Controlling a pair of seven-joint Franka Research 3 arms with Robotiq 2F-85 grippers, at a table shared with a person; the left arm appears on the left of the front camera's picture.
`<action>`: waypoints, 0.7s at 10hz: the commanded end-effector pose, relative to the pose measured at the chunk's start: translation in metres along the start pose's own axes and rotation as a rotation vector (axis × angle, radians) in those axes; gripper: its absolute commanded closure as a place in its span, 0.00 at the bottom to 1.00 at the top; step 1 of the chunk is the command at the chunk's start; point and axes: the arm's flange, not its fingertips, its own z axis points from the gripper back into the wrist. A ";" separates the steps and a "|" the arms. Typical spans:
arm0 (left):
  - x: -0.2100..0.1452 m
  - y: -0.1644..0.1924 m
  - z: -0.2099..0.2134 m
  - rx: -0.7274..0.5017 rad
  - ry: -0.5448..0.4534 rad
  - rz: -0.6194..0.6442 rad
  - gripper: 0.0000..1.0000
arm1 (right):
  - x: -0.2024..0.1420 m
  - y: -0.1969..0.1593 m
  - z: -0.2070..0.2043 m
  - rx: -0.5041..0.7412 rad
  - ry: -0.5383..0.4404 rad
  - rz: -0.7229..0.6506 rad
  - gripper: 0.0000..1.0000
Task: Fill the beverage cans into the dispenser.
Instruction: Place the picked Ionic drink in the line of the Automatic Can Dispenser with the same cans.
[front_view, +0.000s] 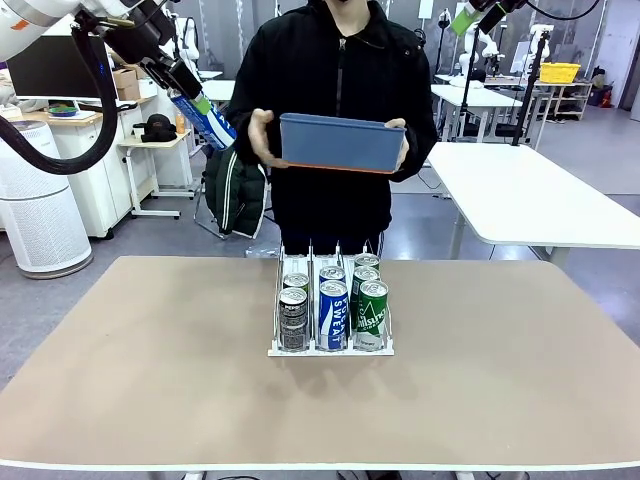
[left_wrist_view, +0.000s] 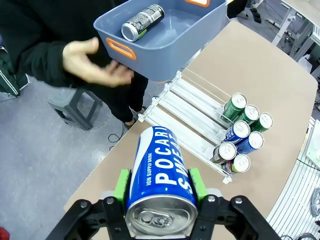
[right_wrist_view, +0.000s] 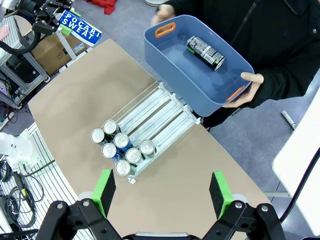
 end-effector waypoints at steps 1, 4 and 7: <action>-0.002 0.001 0.003 -0.002 -0.009 -0.002 1.00 | 0.000 0.000 0.001 0.001 0.001 0.000 0.00; 0.007 -0.021 -0.002 -0.028 0.022 0.131 0.42 | 0.000 0.000 0.001 0.001 0.001 0.000 0.00; 0.009 -0.061 -0.010 -0.043 0.050 0.184 0.42 | 0.000 0.000 0.001 0.001 0.001 0.000 0.00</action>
